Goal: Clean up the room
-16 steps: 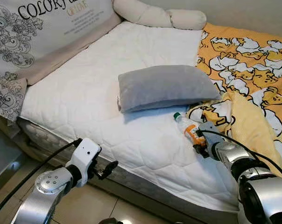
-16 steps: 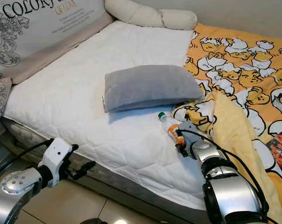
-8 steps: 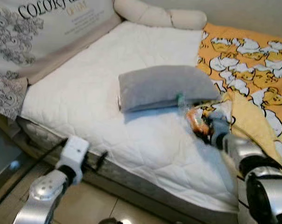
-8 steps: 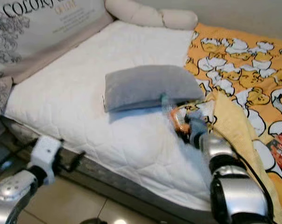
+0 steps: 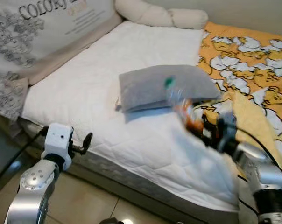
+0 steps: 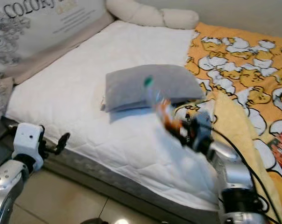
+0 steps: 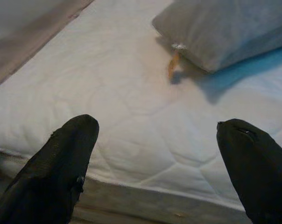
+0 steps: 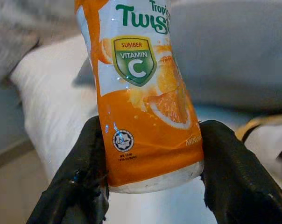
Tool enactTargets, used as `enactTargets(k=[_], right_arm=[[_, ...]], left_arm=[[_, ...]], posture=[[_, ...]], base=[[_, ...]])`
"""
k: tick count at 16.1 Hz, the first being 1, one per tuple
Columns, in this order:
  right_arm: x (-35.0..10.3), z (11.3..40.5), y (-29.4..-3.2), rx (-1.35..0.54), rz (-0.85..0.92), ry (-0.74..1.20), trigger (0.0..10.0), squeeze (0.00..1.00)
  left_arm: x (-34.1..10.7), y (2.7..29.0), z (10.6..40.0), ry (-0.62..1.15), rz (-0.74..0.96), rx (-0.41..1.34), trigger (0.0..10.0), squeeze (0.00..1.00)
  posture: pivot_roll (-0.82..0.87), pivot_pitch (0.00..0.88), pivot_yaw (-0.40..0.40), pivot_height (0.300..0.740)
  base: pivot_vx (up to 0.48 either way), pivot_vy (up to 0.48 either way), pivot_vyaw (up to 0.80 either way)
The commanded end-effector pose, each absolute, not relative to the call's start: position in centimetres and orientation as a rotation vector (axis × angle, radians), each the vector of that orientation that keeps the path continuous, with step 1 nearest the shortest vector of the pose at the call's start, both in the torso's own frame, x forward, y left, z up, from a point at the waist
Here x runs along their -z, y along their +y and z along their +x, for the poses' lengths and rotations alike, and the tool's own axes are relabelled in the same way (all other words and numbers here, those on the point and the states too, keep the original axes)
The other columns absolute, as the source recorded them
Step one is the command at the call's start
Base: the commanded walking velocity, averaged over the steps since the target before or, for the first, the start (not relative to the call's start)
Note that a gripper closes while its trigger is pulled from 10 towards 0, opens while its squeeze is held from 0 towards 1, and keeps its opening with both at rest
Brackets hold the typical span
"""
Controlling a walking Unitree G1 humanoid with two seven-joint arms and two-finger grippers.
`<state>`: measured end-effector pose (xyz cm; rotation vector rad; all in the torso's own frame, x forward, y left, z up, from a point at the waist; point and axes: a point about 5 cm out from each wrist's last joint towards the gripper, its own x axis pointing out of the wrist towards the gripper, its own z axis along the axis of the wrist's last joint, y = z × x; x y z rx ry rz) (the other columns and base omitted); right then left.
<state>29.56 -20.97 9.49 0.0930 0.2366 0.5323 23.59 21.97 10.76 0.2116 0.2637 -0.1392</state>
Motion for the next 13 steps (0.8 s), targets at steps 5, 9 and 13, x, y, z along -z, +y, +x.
enactTargets(k=[5,9,13], right_arm=[[-9.3,27.9,-18.7,-0.109,0.279,0.127,10.0,0.00],[-9.7,27.4,-17.6,-0.130,0.221,0.138,10.0,0.00],[-9.5,27.2,-16.6,-0.151,0.191,0.157,10.0,0.00]], left_arm=[[-10.2,19.7,23.9,0.261,0.138,0.147,10.0,0.00],[-9.5,18.9,24.0,0.325,0.124,0.187,10.0,0.00],[-9.3,20.3,25.2,0.348,0.112,0.096,10.0,0.00]], posture=[[0.02,0.000,0.036,0.740],[0.00,0.000,0.050,0.740],[-0.02,0.000,0.070,0.740]], base=[[0.000,0.000,0.48],[0.000,0.000,0.80],[0.000,0.000,0.80]])
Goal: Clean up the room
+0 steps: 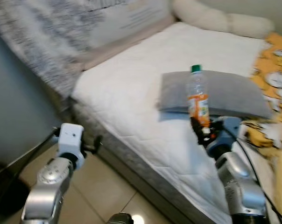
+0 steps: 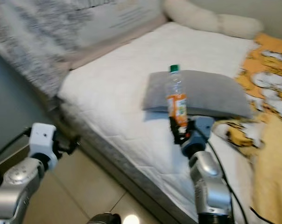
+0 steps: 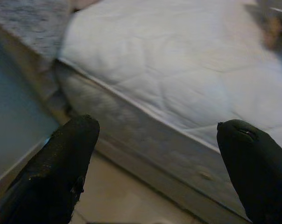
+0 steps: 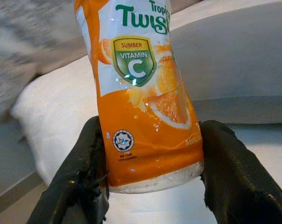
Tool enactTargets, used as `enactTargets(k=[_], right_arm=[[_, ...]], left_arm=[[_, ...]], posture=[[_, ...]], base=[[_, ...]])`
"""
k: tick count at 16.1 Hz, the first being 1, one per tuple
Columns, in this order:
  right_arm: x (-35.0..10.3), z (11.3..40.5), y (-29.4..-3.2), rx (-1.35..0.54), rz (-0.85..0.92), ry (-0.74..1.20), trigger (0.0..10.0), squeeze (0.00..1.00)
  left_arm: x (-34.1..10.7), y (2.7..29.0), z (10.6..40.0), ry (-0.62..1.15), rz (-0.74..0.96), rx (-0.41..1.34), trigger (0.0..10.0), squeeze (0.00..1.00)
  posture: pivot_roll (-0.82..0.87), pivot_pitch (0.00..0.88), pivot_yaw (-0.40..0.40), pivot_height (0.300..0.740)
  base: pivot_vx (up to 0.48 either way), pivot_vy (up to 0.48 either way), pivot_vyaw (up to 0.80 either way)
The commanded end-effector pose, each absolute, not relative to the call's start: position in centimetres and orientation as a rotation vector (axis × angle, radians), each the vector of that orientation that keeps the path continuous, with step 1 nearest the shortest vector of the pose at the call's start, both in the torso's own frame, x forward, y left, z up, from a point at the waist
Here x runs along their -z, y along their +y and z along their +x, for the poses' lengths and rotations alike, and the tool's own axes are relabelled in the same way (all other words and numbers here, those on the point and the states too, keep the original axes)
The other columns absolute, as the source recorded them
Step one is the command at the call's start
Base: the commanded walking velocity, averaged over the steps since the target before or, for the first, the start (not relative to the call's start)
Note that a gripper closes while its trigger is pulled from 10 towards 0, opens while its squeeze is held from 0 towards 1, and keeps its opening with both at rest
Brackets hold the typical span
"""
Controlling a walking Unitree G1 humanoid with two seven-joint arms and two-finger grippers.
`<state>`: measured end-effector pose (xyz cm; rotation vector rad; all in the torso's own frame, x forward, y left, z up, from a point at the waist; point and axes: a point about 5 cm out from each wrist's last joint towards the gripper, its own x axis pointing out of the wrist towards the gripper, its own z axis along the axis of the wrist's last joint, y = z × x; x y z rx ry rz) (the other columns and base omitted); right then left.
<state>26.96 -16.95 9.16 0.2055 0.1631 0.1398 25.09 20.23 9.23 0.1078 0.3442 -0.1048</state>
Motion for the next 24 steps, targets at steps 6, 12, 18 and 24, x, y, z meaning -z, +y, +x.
enactTargets(k=[6,12,18,24], right_arm=[[-10.3,28.7,-16.4,-0.113,0.172,0.139,10.0,0.00],[-10.6,28.4,-18.6,-0.068,0.043,0.129,10.0,0.00],[-10.7,28.4,-17.5,-0.078,0.134,0.122,10.0,0.00],[-10.4,28.9,-16.6,-0.097,0.017,0.178,10.0,0.00]], left_arm=[[-10.0,20.6,27.2,0.275,0.111,-0.005,10.0,0.00],[-9.3,18.9,26.8,0.263,0.122,0.040,10.0,0.00],[-10.1,18.9,27.2,0.227,0.136,0.048,10.0,0.00],[-10.7,18.8,27.2,0.211,0.118,0.072,10.0,0.00]], posture=[[-0.02,0.000,0.070,0.740],[-0.02,0.000,0.035,0.740],[0.00,0.000,0.049,0.740],[0.01,0.000,0.050,0.740]], base=[[0.000,0.000,0.80],[0.000,0.000,0.80],[0.000,0.000,0.75],[0.000,0.000,0.00]])
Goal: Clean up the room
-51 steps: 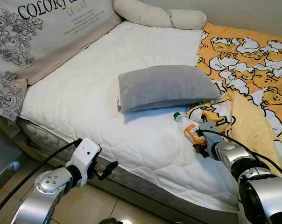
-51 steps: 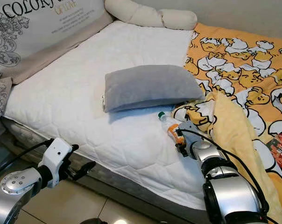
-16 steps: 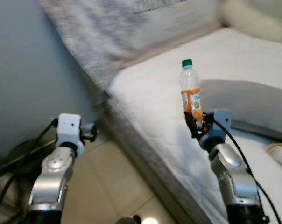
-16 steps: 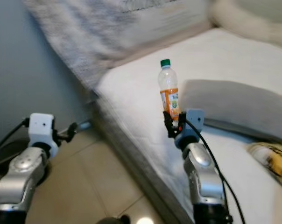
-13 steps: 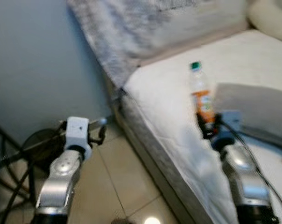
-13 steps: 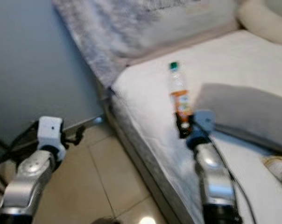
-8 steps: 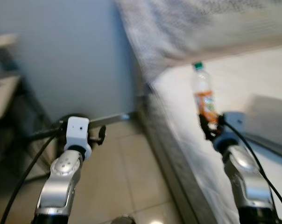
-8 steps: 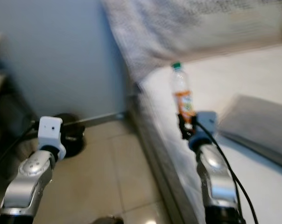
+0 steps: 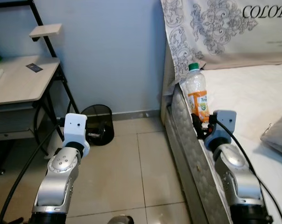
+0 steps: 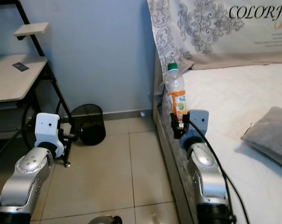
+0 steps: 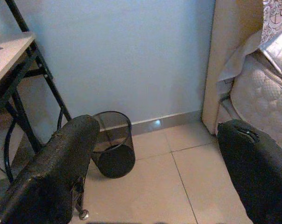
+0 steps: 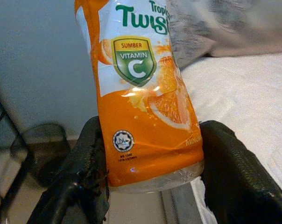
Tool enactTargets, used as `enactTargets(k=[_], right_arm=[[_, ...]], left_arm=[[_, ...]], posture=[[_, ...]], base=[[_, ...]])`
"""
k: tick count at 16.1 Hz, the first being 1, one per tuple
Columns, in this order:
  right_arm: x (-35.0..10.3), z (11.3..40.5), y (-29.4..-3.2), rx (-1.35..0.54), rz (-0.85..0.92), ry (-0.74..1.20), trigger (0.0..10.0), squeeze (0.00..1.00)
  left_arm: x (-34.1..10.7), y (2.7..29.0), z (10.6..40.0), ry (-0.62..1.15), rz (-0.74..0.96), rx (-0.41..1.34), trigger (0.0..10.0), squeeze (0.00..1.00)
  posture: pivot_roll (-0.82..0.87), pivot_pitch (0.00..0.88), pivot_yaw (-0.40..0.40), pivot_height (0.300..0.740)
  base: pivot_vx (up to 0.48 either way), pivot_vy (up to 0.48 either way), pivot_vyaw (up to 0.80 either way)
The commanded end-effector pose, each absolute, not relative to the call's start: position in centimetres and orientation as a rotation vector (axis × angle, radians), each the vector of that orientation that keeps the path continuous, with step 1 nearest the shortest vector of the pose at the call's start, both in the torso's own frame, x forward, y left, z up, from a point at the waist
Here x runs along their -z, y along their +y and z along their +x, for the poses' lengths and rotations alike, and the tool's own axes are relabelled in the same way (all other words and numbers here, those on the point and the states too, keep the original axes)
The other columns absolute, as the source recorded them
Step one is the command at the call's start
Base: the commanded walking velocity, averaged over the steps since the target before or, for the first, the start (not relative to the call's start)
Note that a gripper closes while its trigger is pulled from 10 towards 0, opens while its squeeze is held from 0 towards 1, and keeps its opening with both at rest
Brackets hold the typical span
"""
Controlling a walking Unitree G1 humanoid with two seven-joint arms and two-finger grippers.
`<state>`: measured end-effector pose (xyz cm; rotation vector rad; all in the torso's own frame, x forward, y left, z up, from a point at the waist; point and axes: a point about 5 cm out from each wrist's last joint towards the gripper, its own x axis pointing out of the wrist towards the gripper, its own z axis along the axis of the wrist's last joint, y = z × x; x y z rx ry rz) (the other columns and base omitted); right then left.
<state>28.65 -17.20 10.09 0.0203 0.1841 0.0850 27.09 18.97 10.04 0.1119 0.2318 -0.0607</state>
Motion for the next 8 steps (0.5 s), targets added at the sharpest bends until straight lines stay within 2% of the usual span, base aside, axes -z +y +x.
enactTargets(k=[1,2,4,5,8], right_arm=[[-10.5,28.7,-16.0,-0.199,-0.051,0.197,10.0,0.00],[-10.6,28.6,-15.8,-0.228,-0.060,0.205,10.0,0.00],[-10.3,28.9,-16.5,-0.128,-0.055,0.289,10.0,0.00],[-10.4,28.9,-16.1,-0.145,0.028,0.276,10.0,0.00],[-11.4,29.4,-16.0,-0.153,0.022,0.196,10.0,0.00]], left_arm=[[-10.8,18.8,27.3,0.210,0.124,0.081,10.0,0.00],[-10.9,18.9,27.3,0.208,0.125,0.084,10.0,0.00],[-11.1,18.9,27.5,0.203,0.120,0.083,10.0,0.00],[-11.1,19.0,27.6,0.201,0.116,0.082,10.0,0.00],[-11.3,18.9,27.9,0.197,0.105,0.082,10.0,0.00]], posture=[[0.01,0.000,0.052,0.740],[0.01,0.000,0.050,0.740],[0.02,0.000,0.050,0.740],[0.02,0.000,0.051,0.740],[0.02,0.000,0.049,0.740]], base=[[0.000,0.000,0.00],[0.000,0.000,0.00],[0.000,0.000,0.00],[0.000,0.000,0.00],[0.000,0.000,0.00]])
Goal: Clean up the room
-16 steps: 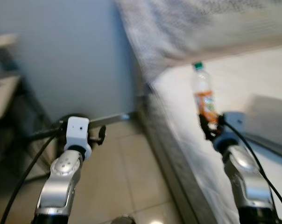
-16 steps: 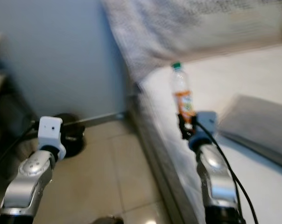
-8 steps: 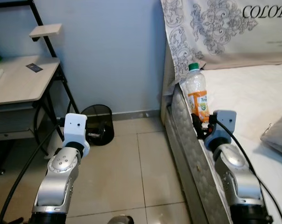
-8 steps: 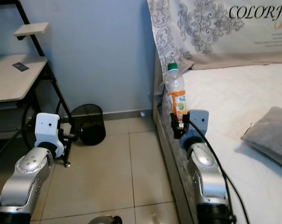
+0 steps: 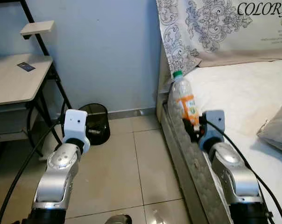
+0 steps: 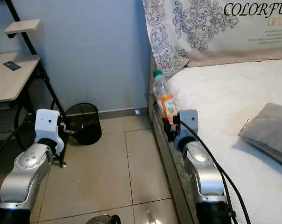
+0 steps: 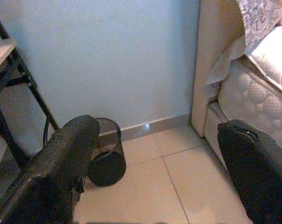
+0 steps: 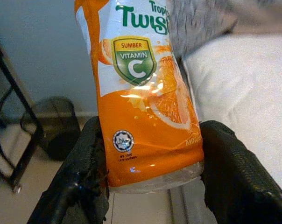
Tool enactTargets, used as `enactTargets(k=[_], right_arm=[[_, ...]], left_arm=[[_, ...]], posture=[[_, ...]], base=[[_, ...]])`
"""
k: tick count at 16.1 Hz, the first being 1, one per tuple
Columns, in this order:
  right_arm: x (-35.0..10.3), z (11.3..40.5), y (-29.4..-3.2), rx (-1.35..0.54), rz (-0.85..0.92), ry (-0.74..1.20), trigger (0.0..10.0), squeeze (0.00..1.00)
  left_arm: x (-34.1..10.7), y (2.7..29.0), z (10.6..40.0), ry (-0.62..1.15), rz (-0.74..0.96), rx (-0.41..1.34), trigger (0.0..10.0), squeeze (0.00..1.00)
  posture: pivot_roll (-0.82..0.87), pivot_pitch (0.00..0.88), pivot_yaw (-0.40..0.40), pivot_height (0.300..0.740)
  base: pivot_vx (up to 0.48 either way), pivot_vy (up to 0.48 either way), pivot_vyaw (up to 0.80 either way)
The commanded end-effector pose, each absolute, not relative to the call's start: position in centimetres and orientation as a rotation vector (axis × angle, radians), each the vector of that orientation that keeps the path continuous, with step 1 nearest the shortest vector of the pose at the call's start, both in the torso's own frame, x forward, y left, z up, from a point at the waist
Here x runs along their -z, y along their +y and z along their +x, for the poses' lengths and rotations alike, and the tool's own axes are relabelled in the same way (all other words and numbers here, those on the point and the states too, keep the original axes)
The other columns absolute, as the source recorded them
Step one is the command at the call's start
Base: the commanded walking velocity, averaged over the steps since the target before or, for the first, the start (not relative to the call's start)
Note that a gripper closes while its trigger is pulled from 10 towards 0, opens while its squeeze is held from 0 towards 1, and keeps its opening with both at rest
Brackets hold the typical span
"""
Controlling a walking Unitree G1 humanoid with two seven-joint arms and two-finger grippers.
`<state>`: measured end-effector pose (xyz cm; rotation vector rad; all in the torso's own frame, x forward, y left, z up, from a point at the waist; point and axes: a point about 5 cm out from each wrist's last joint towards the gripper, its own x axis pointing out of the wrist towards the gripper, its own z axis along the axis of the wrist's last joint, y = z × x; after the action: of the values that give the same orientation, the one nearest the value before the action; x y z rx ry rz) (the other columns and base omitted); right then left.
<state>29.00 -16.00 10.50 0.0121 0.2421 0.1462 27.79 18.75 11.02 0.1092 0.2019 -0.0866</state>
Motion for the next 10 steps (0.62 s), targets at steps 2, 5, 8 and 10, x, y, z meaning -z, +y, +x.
enactTargets(k=[2,5,8,10], right_arm=[[-11.9,29.7,-16.2,-0.145,0.008,0.157,10.0,0.00],[-12.2,29.9,-15.9,-0.160,0.011,0.124,10.0,0.00],[-10.8,29.5,-15.9,-0.119,0.111,0.202,10.0,0.00],[-10.9,29.6,-16.1,-0.121,0.024,0.192,10.0,0.00]], left_arm=[[-11.4,18.9,28.0,0.197,0.098,0.082,10.0,0.00],[-11.3,18.8,28.1,0.197,0.085,0.082,10.0,0.00],[-11.5,18.6,28.1,0.195,0.091,0.088,10.0,0.00],[-11.5,18.7,28.2,0.194,0.097,0.090,10.0,0.00]], posture=[[0.01,0.000,0.052,0.740],[0.01,0.000,0.054,0.740],[0.01,0.000,0.054,0.740],[0.01,0.000,0.056,0.740]], base=[[0.000,0.000,0.00],[0.185,0.000,0.00],[0.306,0.000,0.00],[0.309,0.000,0.00]])
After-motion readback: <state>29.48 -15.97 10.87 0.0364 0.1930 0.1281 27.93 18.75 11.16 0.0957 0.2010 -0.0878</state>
